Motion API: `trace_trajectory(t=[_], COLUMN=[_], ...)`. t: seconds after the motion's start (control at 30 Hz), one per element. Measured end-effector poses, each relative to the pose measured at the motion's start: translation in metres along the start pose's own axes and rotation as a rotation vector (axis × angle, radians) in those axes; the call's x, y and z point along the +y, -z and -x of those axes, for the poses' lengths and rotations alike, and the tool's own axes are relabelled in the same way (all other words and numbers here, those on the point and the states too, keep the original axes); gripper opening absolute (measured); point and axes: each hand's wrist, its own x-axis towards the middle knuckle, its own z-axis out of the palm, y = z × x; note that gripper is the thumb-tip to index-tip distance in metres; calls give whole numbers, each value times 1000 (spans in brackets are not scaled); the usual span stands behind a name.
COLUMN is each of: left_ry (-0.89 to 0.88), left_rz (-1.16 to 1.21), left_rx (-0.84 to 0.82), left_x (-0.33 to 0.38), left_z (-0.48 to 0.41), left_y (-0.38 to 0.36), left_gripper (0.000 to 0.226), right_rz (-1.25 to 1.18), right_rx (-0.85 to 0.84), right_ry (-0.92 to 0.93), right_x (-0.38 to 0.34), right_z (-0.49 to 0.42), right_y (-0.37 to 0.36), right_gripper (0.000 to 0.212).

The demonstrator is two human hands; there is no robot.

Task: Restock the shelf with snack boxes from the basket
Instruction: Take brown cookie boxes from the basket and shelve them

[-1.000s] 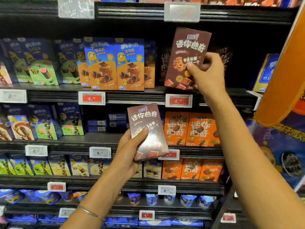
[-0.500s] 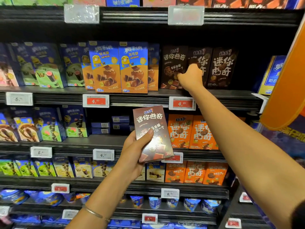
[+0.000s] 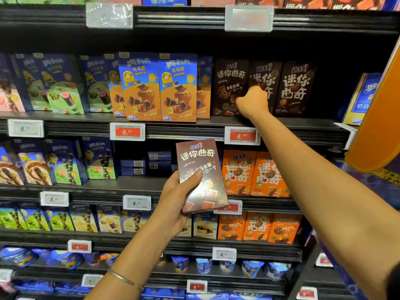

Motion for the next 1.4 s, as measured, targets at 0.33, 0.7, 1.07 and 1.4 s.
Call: trace_trajectory(t=[0.33, 0.7, 1.07, 1.4], left_ry=[0, -41, -254, -530], left_rz=[-1, -13, -80, -431], left_rx=[-21, -30, -188, -88], left_x=[-4, -18, 22, 72], left_z=[-1, 5, -6, -62], left_y=[-3, -6, -60, -135], left_gripper=[55, 51, 44, 60], right_rz=[-84, -536, -572, -644], right_rx=[-91, 232, -386, -98], right_ry=[4, 245, 80, 109], right_x=[3, 22, 32, 20], right_z=[19, 165, 180, 118], right_y=[13, 34, 76, 118], right_gripper=[49, 12, 37, 43])
